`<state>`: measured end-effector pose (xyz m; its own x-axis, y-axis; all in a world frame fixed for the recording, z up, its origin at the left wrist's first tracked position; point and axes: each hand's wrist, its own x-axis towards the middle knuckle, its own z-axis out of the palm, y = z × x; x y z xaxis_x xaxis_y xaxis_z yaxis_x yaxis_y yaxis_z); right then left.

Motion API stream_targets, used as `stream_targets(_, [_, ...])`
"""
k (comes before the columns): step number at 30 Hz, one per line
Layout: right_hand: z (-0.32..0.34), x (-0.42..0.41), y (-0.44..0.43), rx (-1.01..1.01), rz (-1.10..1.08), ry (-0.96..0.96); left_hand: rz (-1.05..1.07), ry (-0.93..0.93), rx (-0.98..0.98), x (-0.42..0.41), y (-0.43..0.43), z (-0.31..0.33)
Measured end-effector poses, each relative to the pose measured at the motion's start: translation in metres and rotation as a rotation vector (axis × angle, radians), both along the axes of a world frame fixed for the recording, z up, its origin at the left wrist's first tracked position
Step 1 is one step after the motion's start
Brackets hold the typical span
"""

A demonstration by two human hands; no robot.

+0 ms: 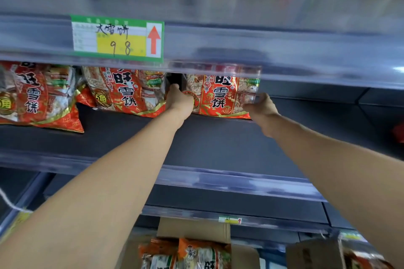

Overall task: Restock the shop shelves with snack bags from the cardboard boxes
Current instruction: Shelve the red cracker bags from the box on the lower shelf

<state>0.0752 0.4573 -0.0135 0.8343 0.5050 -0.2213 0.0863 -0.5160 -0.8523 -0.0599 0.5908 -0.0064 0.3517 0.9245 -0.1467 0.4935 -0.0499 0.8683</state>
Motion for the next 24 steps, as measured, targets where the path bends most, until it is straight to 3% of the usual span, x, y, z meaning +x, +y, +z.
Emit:
stream_targets(3, [0.005,-0.015,-0.023,-0.050,-0.040,-0.068,-0.039,-0.010,0.018,-0.017,-0.029,0.007])
stream_targets(10, [0.031,-0.052,-0.120,-0.117,-0.072,-0.164,-0.401,-0.050,-0.058,-0.030,-0.134,0.028])
stream_targets(16, [0.049,-0.079,-0.249,-0.127,-0.289,-0.180,-0.742,-0.065,-0.156,-0.012,-0.261,0.033])
stream_targets(20, [0.045,-0.085,-0.347,-0.163,-0.430,-0.120,-0.900,-0.027,-0.253,-0.005,-0.349,0.024])
stream_targets(24, [0.022,-0.082,-0.429,-0.331,-0.436,0.029,-1.039,0.091,-0.331,-0.001,-0.419,0.001])
